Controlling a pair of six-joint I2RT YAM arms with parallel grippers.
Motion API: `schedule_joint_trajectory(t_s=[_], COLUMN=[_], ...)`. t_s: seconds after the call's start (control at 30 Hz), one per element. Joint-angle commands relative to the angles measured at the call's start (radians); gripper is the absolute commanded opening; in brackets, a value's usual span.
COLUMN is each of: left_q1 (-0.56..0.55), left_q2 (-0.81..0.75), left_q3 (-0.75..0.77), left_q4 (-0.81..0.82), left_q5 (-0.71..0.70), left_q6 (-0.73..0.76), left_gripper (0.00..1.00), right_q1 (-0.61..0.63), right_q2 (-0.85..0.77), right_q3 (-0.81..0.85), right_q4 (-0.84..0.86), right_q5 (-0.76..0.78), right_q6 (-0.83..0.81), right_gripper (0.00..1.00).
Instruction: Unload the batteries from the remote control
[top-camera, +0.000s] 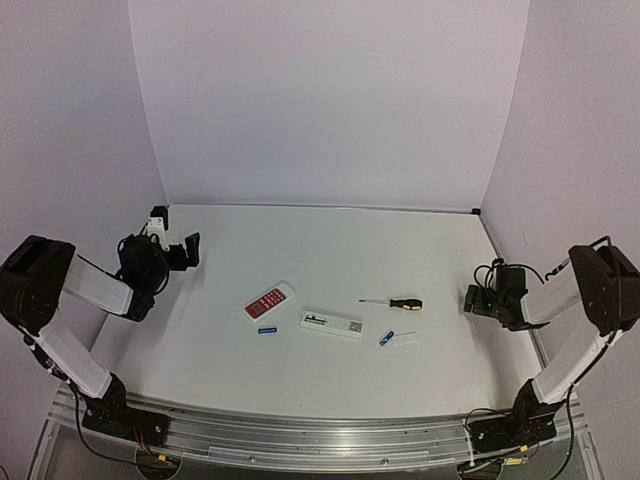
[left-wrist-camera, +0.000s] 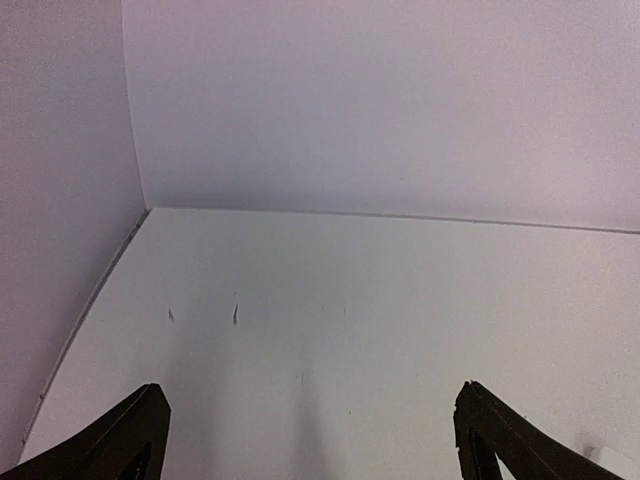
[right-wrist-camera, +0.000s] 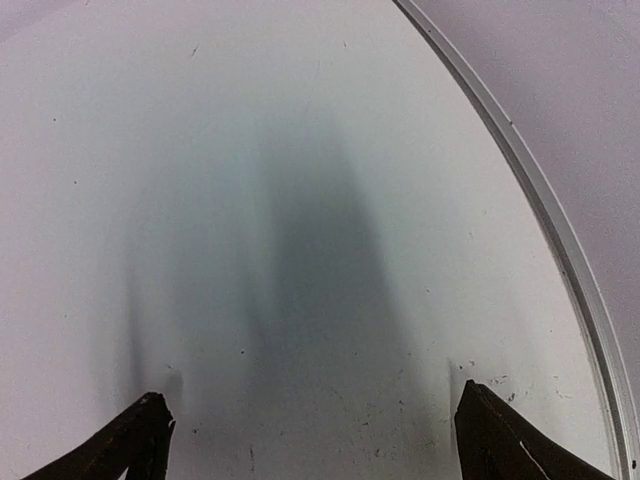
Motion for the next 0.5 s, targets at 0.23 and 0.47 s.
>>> schedule_joint_trajectory(t_s=[0.23, 0.47], left_q1=[0.004, 0.058], left_q2=[-0.046, 0.045], left_q3=[-0.253, -0.143], left_q4=[0.281, 0.156], left_q5=[-0.104, -0.052], left_q6=[0.077, 0.023], left_gripper=[1.00, 1.00], right_q1=[-0.002, -0.002], right_q2=[0.020, 0.029], right_q3=[-0.020, -0.010], right_q4=[0.083, 0.081], right_q5=[-0.033, -0.067], right_q6=[-0.020, -0.031], right_gripper=[0.95, 0.95])
